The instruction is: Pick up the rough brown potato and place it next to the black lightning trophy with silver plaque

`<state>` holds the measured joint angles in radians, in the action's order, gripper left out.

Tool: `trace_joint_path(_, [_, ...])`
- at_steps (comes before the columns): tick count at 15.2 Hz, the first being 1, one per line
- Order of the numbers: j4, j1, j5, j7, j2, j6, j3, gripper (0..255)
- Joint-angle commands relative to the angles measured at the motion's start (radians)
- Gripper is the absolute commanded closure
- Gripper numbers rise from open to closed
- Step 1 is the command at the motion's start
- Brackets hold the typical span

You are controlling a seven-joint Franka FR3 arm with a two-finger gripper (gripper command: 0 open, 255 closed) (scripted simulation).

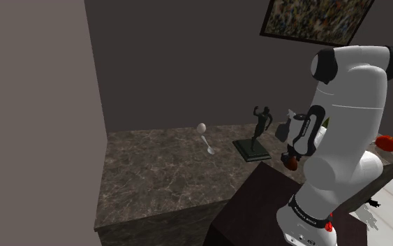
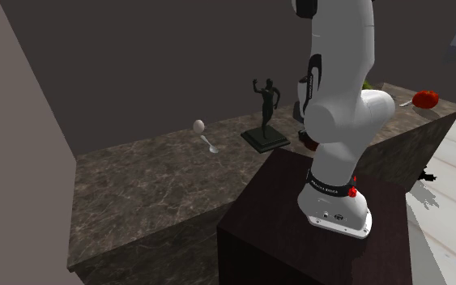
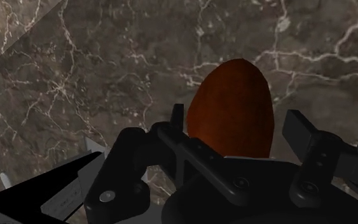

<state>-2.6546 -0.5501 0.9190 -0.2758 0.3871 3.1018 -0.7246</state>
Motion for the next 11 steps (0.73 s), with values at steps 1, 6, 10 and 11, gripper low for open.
trace_joint_path(1, [-0.004,-0.001,0.001,0.002,0.0,-0.003,0.0,0])
trace_joint_path(6, [-0.022,0.01,0.0,0.012,-0.058,-0.048,-0.002,0])
trace_joint_path(10, [-0.067,0.041,-0.006,0.046,-0.235,-0.192,-0.01,0])
trace_joint_path(11, [-0.067,0.041,-0.006,0.047,-0.235,-0.192,-0.011,0])
